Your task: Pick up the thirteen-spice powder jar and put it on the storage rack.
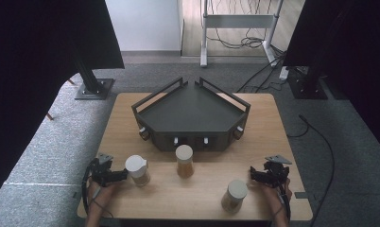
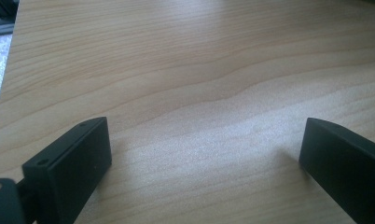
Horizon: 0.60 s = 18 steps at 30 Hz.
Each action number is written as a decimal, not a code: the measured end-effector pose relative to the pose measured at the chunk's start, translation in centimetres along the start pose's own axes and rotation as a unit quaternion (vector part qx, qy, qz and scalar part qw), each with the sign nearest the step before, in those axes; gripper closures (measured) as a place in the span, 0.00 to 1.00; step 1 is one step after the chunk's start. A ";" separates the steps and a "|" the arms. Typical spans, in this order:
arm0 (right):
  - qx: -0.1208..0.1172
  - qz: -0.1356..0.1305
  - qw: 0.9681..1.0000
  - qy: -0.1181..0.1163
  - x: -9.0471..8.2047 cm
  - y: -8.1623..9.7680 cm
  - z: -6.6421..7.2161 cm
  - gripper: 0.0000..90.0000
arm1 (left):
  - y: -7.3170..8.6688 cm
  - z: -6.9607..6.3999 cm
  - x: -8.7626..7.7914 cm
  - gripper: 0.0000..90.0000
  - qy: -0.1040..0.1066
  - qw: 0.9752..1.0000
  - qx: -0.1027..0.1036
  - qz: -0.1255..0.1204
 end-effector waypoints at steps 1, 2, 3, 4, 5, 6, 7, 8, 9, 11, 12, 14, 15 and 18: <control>0.000 0.000 1.000 0.000 0.0 0.0 0.0 0.05 | 0.0 0.1 0.0 0.03 0.001 1.000 0.000 0.000; 0.000 0.000 1.000 0.000 0.0 0.0 0.0 0.05 | 0.0 0.1 0.0 0.03 0.001 1.000 0.000 0.000; 0.000 0.000 1.000 -0.001 0.0 0.0 0.0 0.05 | 0.1 0.1 0.0 0.03 0.003 1.000 -0.001 -0.001; -0.001 0.000 1.000 -0.001 0.0 0.0 0.0 0.05 | 0.1 0.3 -0.1 0.03 0.006 1.000 -0.003 -0.002; -0.001 0.000 1.000 -0.001 0.0 0.0 0.0 0.05 | 0.2 0.4 -0.2 0.03 0.008 1.000 -0.004 -0.003; 0.000 0.000 1.000 -0.001 0.0 0.0 0.0 0.05 | 0.3 0.5 -0.3 0.04 0.012 1.000 -0.004 -0.005; -0.001 0.000 1.000 -0.001 0.0 0.0 0.0 0.05 | 0.4 0.7 -0.4 0.04 0.016 1.000 -0.005 -0.007; -0.001 0.000 1.000 -0.001 0.0 0.0 0.0 0.05 | 0.5 0.9 -0.6 0.04 0.019 1.000 -0.008 -0.007; -0.001 0.000 1.000 -0.001 0.0 0.0 0.0 0.05 | 0.6 1.1 -0.7 0.04 0.022 1.000 -0.010 -0.009; -0.001 0.000 1.000 -0.002 0.0 0.0 0.0 0.05 | 0.9 1.8 -1.3 0.05 0.034 0.999 -0.014 -0.019; -0.001 0.000 1.000 -0.002 0.0 0.0 0.0 0.05 | 1.1 2.2 -1.8 0.05 0.043 0.999 -0.014 -0.028; -0.001 0.000 1.000 -0.002 0.0 0.0 0.0 0.05 | 1.3 2.7 -2.3 0.06 0.054 0.998 -0.017 -0.042; -0.002 0.001 1.000 -0.002 0.0 0.0 0.0 0.05 | 1.5 3.0 -2.6 0.06 0.063 0.997 -0.018 -0.049; -0.002 0.001 1.000 -0.002 0.0 0.0 0.0 0.05 | 1.8 3.6 -3.2 0.07 0.088 0.994 -0.012 -0.063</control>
Point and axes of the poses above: each handheld gripper's, and its own axes: x roughly forward along the jaws, y roughly out of its underside, z roughly to its left, the point moved 6 cm from there along x, roughly forward along the jaws, and after that the axes turned 1 degree about z, right-handed, at the moved point
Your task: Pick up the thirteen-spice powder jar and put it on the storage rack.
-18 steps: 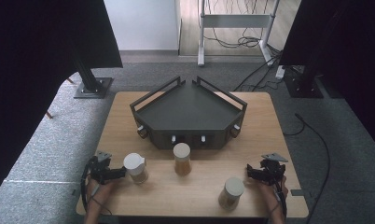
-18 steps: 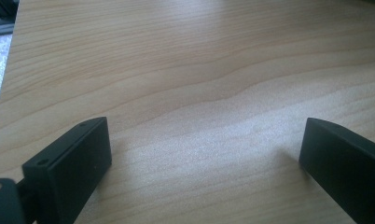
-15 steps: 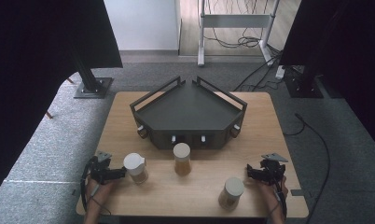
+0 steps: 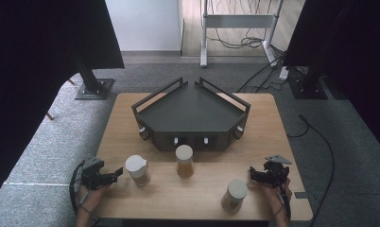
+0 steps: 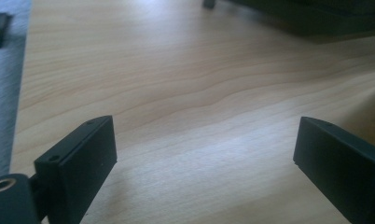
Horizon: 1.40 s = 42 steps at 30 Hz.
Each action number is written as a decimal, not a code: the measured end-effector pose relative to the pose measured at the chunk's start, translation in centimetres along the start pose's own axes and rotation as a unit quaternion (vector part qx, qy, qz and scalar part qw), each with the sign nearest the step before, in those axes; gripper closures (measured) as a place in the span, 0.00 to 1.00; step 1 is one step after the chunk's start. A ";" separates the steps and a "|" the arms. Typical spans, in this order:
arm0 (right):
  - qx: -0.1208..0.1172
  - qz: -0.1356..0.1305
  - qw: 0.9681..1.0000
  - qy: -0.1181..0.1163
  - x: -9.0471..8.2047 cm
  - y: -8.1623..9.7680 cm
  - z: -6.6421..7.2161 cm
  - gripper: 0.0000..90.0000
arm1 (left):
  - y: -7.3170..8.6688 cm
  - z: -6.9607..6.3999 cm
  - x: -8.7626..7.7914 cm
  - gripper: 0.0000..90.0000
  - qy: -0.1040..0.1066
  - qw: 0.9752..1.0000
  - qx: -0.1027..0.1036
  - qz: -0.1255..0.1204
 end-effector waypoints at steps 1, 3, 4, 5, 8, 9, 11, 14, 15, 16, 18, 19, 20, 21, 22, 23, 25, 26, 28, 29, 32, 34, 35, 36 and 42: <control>0.000 0.000 1.000 0.000 0.0 0.0 0.0 0.05 | 0.1 0.1 -0.2 0.07 0.008 1.000 0.003 -0.003; 0.000 0.000 1.000 0.000 0.0 0.0 0.0 0.05 | 0.2 0.4 -0.6 0.07 0.025 1.000 0.012 -0.010; 0.000 0.000 1.000 0.000 0.0 0.0 0.0 0.05 | 0.2 0.4 -0.7 0.07 0.032 0.999 0.017 -0.012; 0.000 0.000 1.000 0.000 0.0 0.0 0.0 0.05 | 0.2 0.4 -0.8 0.07 0.037 0.999 0.022 -0.014; 0.000 0.000 1.000 0.000 0.0 0.0 0.0 0.05 | 0.3 0.3 -1.2 0.06 0.055 0.997 0.047 -0.018; 0.000 0.000 1.000 -0.001 0.0 0.0 0.0 0.05 | 0.3 0.3 -1.3 0.06 0.060 0.997 0.052 -0.020; -0.001 0.000 1.000 -0.001 0.0 0.0 0.0 0.05 | 0.3 0.2 -1.6 0.06 0.068 0.996 0.056 -0.026; -0.001 0.000 1.000 -0.001 0.0 0.0 0.0 0.04 | 0.3 0.1 -1.9 0.07 0.085 0.993 0.067 -0.037; -0.001 0.000 1.000 -0.001 0.0 0.0 0.0 0.04 | 0.3 0.1 -2.0 0.07 0.090 0.992 0.073 -0.040; -0.001 0.000 1.000 -0.001 0.0 0.0 0.0 0.04 | 0.3 0.0 -2.1 0.08 0.094 0.992 0.076 -0.043; -0.001 0.000 1.000 -0.001 0.0 0.0 0.0 0.04 | 0.3 0.0 -2.2 0.08 0.103 0.990 0.082 -0.047; -0.001 0.000 1.000 -0.001 0.0 0.0 0.0 0.04 | 0.3 0.0 -2.3 0.08 0.108 0.989 0.086 -0.051; -0.001 0.000 1.000 -0.001 0.0 0.0 0.0 0.04 | 0.3 -0.1 -2.3 0.08 0.111 0.988 0.088 -0.054; -0.001 0.000 1.000 -0.001 0.0 0.0 0.0 0.04 | 0.3 -0.1 -2.4 0.08 0.115 0.988 0.091 -0.057; -0.001 0.000 1.000 -0.001 0.0 0.0 0.0 0.04 | 0.3 -0.1 -2.4 0.08 0.120 0.987 0.093 -0.060; -0.001 0.000 1.000 -0.001 0.0 0.0 0.0 0.04 | 0.3 -0.1 -2.4 0.08 0.123 0.986 0.095 -0.064; -0.001 0.000 1.000 -0.001 0.0 0.0 0.0 0.04 | 0.3 -0.1 -2.4 0.08 0.130 0.984 0.097 -0.071; -0.001 0.000 1.000 -0.001 0.0 0.0 0.0 0.04 | 0.3 -0.2 -2.4 0.08 0.136 0.983 0.099 -0.076; -0.001 0.000 1.000 -0.001 0.0 0.0 0.0 0.04 | 0.3 -0.3 -2.4 0.08 0.144 0.981 0.103 -0.085; -0.001 0.000 1.000 -0.001 0.0 0.0 0.0 0.04 | 0.4 -0.4 -2.4 0.08 0.148 0.979 0.108 -0.092; -0.001 0.000 1.000 -0.001 0.0 0.0 0.0 0.04 | 0.3 -0.7 -2.2 0.08 0.158 0.975 0.120 -0.105; -0.001 0.000 1.000 -0.001 0.0 0.0 0.0 0.04 | 0.2 -1.0 -2.1 0.08 0.164 0.972 0.127 -0.112; -0.001 0.001 1.000 -0.001 0.0 0.0 0.0 0.04 | 0.2 -1.2 -2.0 0.08 0.167 0.970 0.131 -0.115; -0.001 0.001 1.000 -0.001 0.0 0.0 0.0 0.04 | 0.2 -1.3 -1.9 0.09 0.171 0.969 0.134 -0.117; -0.002 0.001 1.000 -0.001 0.0 0.0 0.0 0.04 | -0.1 -2.1 -1.2 0.09 0.183 0.964 0.149 -0.123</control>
Point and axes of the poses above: each handheld gripper's, and its own axes: x roughly forward along the jaws, y roughly out of its underside, z roughly to its left, the point moved 6 cm from there along x, roughly forward along the jaws, and after that the axes turned 1 degree about z, right-handed, at the moved point
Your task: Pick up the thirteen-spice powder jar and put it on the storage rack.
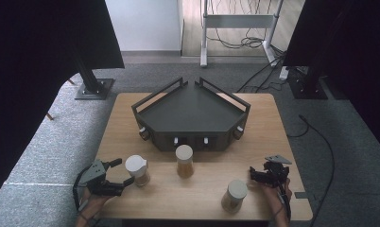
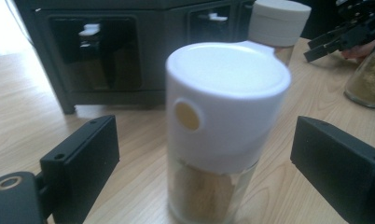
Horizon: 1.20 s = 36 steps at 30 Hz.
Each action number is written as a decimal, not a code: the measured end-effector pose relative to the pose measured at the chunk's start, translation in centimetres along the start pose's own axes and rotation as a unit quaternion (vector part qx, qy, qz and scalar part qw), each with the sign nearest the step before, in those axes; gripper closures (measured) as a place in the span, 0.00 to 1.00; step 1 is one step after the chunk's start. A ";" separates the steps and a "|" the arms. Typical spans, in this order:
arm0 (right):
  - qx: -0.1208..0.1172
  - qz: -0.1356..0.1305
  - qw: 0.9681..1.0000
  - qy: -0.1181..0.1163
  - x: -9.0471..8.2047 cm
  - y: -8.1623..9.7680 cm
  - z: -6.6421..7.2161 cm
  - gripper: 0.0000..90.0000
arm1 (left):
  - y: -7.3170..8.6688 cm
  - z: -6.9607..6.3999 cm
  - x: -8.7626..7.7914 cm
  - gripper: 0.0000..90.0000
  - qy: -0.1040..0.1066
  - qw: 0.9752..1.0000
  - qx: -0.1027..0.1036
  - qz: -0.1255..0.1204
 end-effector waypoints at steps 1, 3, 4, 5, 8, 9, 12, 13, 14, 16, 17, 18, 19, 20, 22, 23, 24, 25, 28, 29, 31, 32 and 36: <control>0.000 0.000 1.000 0.000 0.0 0.0 0.0 0.04 | -0.1 -0.1 0.2 0.09 0.002 1.000 0.002 0.000; 0.000 0.000 1.000 0.000 0.0 0.0 0.0 0.04 | -0.2 -0.2 0.6 0.09 0.004 1.000 0.004 0.000; 0.000 0.000 1.000 0.000 0.0 0.0 0.0 0.04 | -0.2 -0.3 0.8 0.09 0.004 1.000 0.005 -0.001; 0.000 0.000 1.000 0.000 0.0 0.0 0.0 0.04 | -0.2 -0.3 0.9 0.09 0.004 1.000 0.004 -0.002; 0.000 0.000 1.000 0.000 0.0 0.0 0.0 0.04 | -0.4 -0.5 1.5 0.09 0.000 1.000 0.001 -0.002; 0.000 0.000 1.000 0.000 0.0 0.0 0.0 0.04 | -0.5 -0.5 1.6 0.09 0.001 1.000 0.000 -0.003; 0.000 0.000 1.000 0.000 0.0 0.0 0.0 0.04 | -0.5 -0.5 1.9 0.11 0.001 1.000 -0.001 -0.006; 0.000 0.000 1.000 0.000 0.0 0.0 0.0 0.04 | -0.5 -0.5 2.0 0.11 0.001 1.000 -0.003 -0.007; 0.000 0.000 1.000 0.000 0.0 0.0 0.0 0.04 | -0.5 -0.6 2.2 0.11 0.000 1.000 -0.005 -0.007; -0.001 0.000 1.000 0.000 0.0 0.0 0.0 0.04 | -0.5 -0.6 2.3 0.12 -0.001 1.000 -0.009 -0.009; -0.001 0.000 1.000 -0.001 0.0 0.0 0.0 0.04 | -0.4 -0.5 2.4 0.12 -0.001 1.000 -0.013 -0.010; -0.001 0.000 1.000 -0.001 0.0 0.0 0.0 0.04 | -0.4 -0.5 2.4 0.13 -0.001 1.000 -0.015 -0.012; -0.001 0.000 1.000 -0.001 0.0 0.0 0.0 0.04 | -0.4 -0.4 2.5 0.14 -0.001 1.000 -0.018 -0.012; -0.001 0.000 1.000 -0.001 0.0 0.0 0.0 0.04 | -0.4 -0.3 2.6 0.16 -0.002 1.000 -0.020 -0.011; -0.001 0.000 1.000 -0.001 0.0 0.0 0.0 0.04 | -0.3 -0.1 2.7 0.19 0.001 1.000 -0.026 -0.012; -0.001 0.000 1.000 -0.001 0.0 0.0 0.0 0.04 | -0.2 0.1 2.8 0.21 0.009 0.999 -0.030 -0.014; -0.001 0.000 1.000 -0.001 0.0 0.0 0.0 0.04 | -0.2 0.2 2.8 0.24 0.017 0.999 -0.032 -0.016; -0.001 0.000 1.000 -0.001 0.0 0.0 0.0 0.04 | -0.1 0.2 2.8 0.30 0.018 0.999 -0.034 -0.019; -0.001 0.000 1.000 -0.001 0.0 0.0 0.0 0.04 | -0.6 0.0 2.8 0.33 0.009 0.999 -0.030 -0.011; -0.001 0.000 1.000 -0.001 0.0 0.0 0.0 0.04 | -0.7 -0.1 2.8 0.33 0.008 1.000 -0.027 -0.009; -0.001 0.000 1.000 -0.001 0.0 0.0 0.0 0.04 | -0.7 -0.3 2.9 0.33 0.003 1.000 -0.025 -0.008; -0.001 0.000 1.000 -0.001 0.0 0.0 0.0 0.04 | -0.8 -0.5 2.9 0.33 0.001 1.000 -0.023 -0.007; -0.001 0.000 1.000 -0.001 0.0 0.0 0.0 0.04 | -1.1 -1.1 3.1 0.34 -0.011 1.000 -0.011 0.000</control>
Point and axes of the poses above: each handheld gripper's, and its own axes: x roughly forward along the jaws, y roughly out of its underside, z roughly to its left, the point moved 6 cm from there along x, roughly forward along the jaws, and after that the axes turned 1 degree about z, right-handed, at the moved point
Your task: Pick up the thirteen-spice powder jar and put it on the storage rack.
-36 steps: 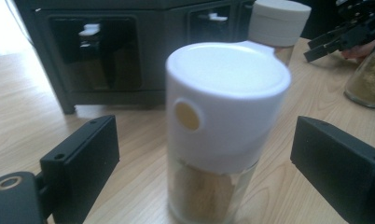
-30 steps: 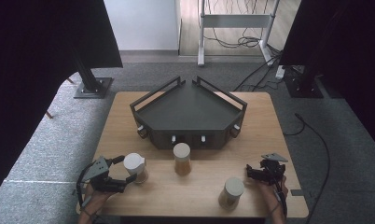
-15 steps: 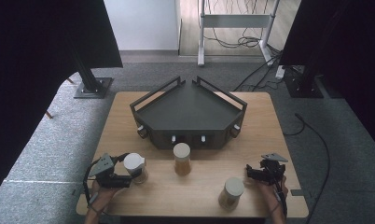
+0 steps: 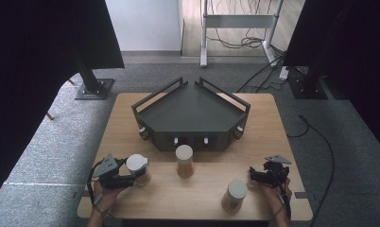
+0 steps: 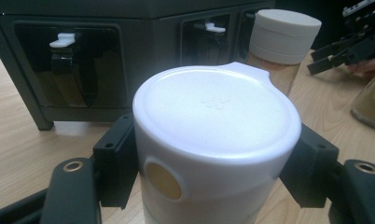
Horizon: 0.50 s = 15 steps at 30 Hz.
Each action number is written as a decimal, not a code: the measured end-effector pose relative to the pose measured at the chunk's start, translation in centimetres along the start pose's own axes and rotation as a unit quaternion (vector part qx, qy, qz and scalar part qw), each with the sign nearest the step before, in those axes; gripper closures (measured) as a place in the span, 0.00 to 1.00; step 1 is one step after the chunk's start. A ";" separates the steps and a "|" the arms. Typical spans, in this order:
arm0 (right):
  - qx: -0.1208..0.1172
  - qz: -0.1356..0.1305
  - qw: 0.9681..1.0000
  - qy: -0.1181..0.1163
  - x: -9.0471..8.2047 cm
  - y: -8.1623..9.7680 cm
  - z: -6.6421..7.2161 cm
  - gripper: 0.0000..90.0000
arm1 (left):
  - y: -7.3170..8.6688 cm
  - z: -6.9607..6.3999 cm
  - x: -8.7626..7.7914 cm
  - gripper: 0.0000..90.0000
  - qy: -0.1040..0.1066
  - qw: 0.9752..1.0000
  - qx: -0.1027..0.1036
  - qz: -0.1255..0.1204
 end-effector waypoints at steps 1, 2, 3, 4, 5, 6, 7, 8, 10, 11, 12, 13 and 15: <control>0.000 0.000 1.000 0.000 0.0 0.0 0.0 0.04 | -0.1 -0.2 0.1 0.34 -0.004 1.000 0.002 0.001; 0.000 0.000 1.000 0.000 0.0 0.0 0.0 0.04 | -0.2 -0.4 0.1 0.34 -0.006 1.000 0.006 0.003; 0.000 0.000 1.000 0.000 0.0 0.0 0.0 0.04 | -0.3 -0.5 0.2 0.34 -0.008 1.000 0.009 0.003; -0.001 0.000 1.000 -0.001 0.0 0.0 0.0 0.04 | -0.3 -0.7 0.2 0.34 -0.009 1.000 0.012 0.004; -0.001 0.000 1.000 -0.001 0.0 0.0 0.0 0.04 | -0.4 -0.7 0.3 0.34 -0.009 1.000 0.014 0.005; -0.001 0.000 1.000 -0.001 0.0 0.0 0.0 0.04 | -0.4 -0.8 0.3 0.34 -0.009 1.000 0.015 0.005; -0.001 0.000 1.000 -0.001 0.0 0.0 0.0 0.04 | -0.5 -0.9 0.3 0.34 -0.009 1.000 0.016 0.004; -0.001 0.000 1.000 -0.001 0.0 0.0 0.0 0.04 | -0.5 -0.9 0.4 0.34 -0.008 1.000 0.016 0.002; -0.002 0.000 1.000 -0.001 0.0 0.0 0.0 0.04 | -0.6 -1.0 0.4 0.34 -0.008 1.000 0.015 -0.002; -0.002 0.000 1.000 -0.001 0.0 0.0 0.0 0.04 | -0.7 -1.1 0.3 0.34 -0.008 1.000 0.014 -0.004; -0.002 0.000 1.000 -0.001 0.0 0.0 0.0 0.04 | -0.8 -1.1 0.3 0.34 -0.008 1.000 0.013 -0.007; -0.002 0.000 1.000 -0.001 0.0 0.0 0.0 0.04 | -0.9 -1.2 0.3 0.34 -0.009 1.000 0.012 -0.007; -0.002 0.000 1.000 -0.002 0.0 0.0 0.0 0.04 | -1.2 -1.3 0.3 0.34 -0.012 1.000 0.012 -0.005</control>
Point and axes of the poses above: each handheld gripper's, and its own axes: x roughly forward along the jaws, y roughly out of its underside, z roughly to its left, the point moved 6 cm from there along x, roughly forward along the jaws, and after that the axes turned 1 degree about z, right-handed, at the moved point
